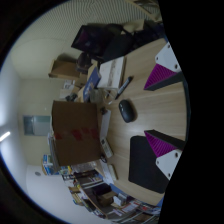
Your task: Arrange mouse
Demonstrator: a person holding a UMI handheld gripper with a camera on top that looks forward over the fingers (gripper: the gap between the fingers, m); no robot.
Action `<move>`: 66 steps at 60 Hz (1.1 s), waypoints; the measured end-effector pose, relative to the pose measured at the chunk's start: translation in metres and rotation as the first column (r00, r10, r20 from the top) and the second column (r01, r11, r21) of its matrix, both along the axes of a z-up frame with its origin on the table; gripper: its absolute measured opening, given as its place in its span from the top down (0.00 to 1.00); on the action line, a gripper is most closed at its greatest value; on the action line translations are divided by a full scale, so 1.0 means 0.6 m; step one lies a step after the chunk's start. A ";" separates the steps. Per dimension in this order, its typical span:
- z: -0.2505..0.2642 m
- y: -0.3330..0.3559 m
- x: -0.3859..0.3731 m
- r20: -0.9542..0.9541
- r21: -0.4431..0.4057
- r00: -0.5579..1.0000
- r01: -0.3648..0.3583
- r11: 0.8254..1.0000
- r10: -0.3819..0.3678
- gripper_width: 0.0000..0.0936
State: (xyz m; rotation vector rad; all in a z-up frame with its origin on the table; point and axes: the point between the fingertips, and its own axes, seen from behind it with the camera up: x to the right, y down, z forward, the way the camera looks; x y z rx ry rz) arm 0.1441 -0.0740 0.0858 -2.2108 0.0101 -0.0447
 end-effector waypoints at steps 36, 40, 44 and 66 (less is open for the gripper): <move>-0.159 0.310 -0.033 -0.026 -0.019 0.992 -0.127 0.992 0.127 0.13; -0.159 0.331 -0.036 -0.024 -0.009 0.993 -0.117 0.993 0.117 0.15; -0.159 0.341 -0.037 -0.022 0.006 0.993 -0.112 0.994 0.112 0.36; 0.002 0.272 -0.096 -0.068 0.078 0.990 -0.120 0.990 0.125 0.62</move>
